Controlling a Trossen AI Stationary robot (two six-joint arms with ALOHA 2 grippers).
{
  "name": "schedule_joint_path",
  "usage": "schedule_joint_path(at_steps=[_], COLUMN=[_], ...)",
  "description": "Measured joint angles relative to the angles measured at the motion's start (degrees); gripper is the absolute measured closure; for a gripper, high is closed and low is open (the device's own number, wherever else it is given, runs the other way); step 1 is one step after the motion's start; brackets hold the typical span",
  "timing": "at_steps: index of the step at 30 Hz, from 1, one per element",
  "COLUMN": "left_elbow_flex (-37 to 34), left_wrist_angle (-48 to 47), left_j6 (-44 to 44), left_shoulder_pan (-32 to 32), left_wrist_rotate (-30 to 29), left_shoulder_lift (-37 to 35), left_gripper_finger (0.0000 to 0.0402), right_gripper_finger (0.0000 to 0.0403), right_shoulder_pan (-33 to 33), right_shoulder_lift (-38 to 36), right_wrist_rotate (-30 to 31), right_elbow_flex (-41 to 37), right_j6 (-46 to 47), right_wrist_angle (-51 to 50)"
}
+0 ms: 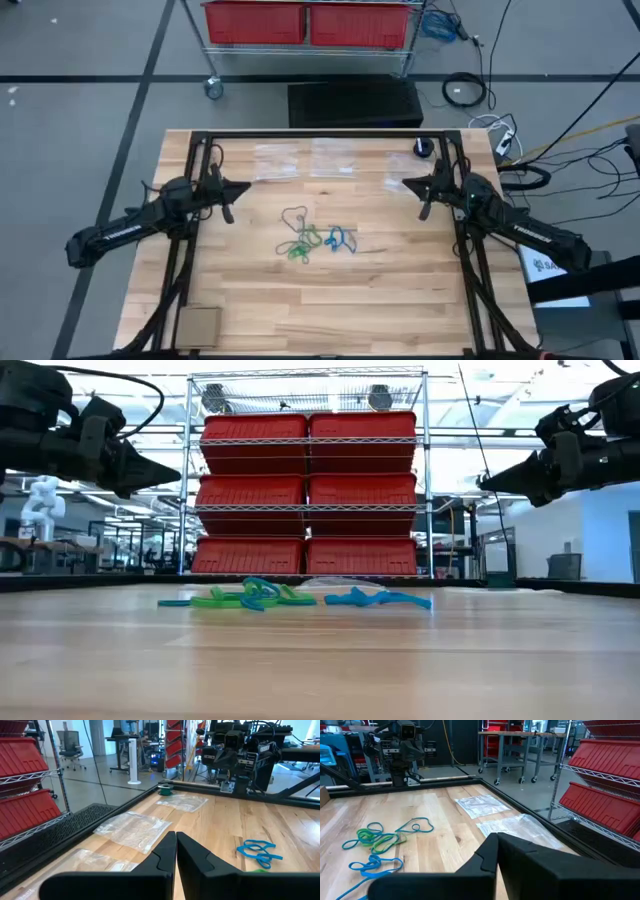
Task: Sort rubber bands
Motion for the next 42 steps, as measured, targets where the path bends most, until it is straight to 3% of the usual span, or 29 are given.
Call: schedule_joint_path(at_steps=[19, 26, 33, 36, 39, 42], left_elbow_flex=[0.0, 0.0, 0.0, 0.0, 0.0, 2.2], left_wrist_angle=[0.6, 8.1, 8.2, 10.8, 15.2, 9.9], left_j6=[-0.1, 0.1, 10.3, 10.3, 10.3, 10.3], left_shoulder_pan=[0.0, 0.0, 0.0, 0.0, 0.0, 0.0], left_wrist_rotate=[0.0, 0.3, -9.3, -6.5, -0.2, 0.9], left_shoulder_lift=[0.0, 0.1, 0.4, 0.5, 0.6, 3.1], left_gripper_finger=[0.0381, 0.0381, 0.0381, 0.0381, 0.0381, 0.0381], right_gripper_finger=[0.0403, 0.0403, 0.0403, 0.0403, 0.0403, 0.0403], right_shoulder_pan=[0.0, 0.0, 0.0, 0.0, -0.1, -0.1], right_shoulder_lift=[0.0, 0.0, 0.0, 0.0, 0.0, 0.0], right_wrist_rotate=[0.0, 0.0, 0.0, 0.0, 0.1, 0.1], right_elbow_flex=[0.0, 0.0, 0.0, 0.0, 0.0, 0.0], right_j6=[0.0, 0.0, 0.0, 0.0, -1.0, -3.6], right_wrist_angle=[0.0, 0.0, 0.0, 0.0, 0.3, 1.2])
